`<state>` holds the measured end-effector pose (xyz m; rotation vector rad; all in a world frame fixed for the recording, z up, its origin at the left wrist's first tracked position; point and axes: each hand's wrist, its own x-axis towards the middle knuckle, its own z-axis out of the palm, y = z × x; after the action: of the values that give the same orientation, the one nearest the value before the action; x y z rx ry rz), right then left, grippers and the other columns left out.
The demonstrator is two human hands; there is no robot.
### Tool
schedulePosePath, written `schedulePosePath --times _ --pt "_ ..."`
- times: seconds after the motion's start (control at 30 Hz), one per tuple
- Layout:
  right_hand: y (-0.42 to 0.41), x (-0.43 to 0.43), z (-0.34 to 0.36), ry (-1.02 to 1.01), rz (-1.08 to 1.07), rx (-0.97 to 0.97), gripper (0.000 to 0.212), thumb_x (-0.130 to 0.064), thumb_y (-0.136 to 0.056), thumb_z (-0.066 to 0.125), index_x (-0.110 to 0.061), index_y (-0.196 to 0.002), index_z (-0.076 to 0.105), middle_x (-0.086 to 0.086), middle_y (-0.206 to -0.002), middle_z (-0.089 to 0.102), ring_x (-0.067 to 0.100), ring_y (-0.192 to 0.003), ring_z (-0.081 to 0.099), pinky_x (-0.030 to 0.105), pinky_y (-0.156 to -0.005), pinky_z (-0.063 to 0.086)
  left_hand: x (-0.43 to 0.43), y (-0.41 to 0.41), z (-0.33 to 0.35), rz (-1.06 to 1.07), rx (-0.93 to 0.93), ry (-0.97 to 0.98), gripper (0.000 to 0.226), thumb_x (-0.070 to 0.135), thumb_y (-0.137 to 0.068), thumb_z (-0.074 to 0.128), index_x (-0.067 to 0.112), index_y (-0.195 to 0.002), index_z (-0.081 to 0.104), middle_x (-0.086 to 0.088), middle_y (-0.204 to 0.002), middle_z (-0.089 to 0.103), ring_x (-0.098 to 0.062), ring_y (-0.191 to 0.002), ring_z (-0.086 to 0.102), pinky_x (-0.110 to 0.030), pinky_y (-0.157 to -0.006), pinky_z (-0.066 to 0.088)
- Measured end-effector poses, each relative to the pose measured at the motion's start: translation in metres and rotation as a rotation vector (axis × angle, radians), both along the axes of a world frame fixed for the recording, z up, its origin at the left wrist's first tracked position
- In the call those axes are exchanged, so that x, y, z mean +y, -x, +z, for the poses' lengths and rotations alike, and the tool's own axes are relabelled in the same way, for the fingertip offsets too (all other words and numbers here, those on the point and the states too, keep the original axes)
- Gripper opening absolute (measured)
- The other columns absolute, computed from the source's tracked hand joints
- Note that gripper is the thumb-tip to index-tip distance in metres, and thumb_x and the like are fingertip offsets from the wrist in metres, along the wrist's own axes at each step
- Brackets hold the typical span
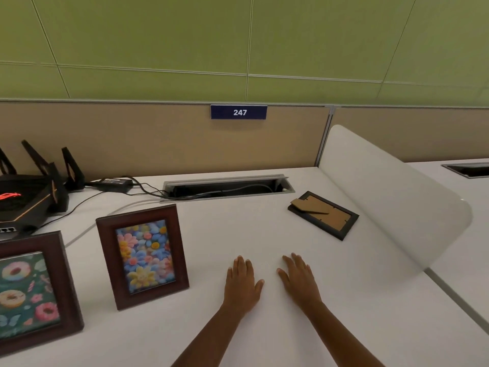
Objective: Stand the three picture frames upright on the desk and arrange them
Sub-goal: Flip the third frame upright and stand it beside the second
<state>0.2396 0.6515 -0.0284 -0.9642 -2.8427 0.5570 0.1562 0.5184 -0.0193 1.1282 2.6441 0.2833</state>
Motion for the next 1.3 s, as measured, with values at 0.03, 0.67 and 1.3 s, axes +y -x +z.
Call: schedulePosePath --times 0.03,0.67,1.3 --pt "-0.005 0.011 0.001 0.002 -0.009 0.007 0.050 -0.036 -0.096 0.031 -0.015 -0.141 0.024 0.008 -0.154 0.018 0.022 -0.143 0.012 0.038 -0.118 0.011 0.009 -0.005 0.001 0.005 -0.008 -0.003 0.065 0.039 -0.098 0.027 0.001 -0.146 0.004 -0.020 -0.157 0.002 -0.028 -0.146 0.004 -0.039 -0.120 0.007" --pt "-0.048 0.208 0.036 0.112 -0.154 0.142 0.050 -0.028 -0.094 0.042 -0.004 -0.136 0.030 0.017 -0.147 0.031 0.030 -0.136 0.030 0.042 -0.110 0.033 0.193 -0.057 0.036 0.208 -0.701 -0.368 0.057 0.038 -0.099 0.027 0.010 -0.147 0.015 -0.010 -0.157 0.017 -0.025 -0.144 0.018 -0.036 -0.117 0.018" --pt "-0.005 0.302 0.037 0.292 -0.186 0.138 0.025 -0.023 -0.094 0.041 -0.001 -0.099 0.051 0.024 -0.101 0.053 0.032 -0.096 0.053 0.042 -0.092 0.044 0.259 -0.039 0.052 0.711 -1.522 -0.970 0.080 0.061 -0.090 0.008 0.003 -0.145 0.014 -0.019 -0.156 0.014 -0.030 -0.145 0.014 -0.040 -0.120 0.011"
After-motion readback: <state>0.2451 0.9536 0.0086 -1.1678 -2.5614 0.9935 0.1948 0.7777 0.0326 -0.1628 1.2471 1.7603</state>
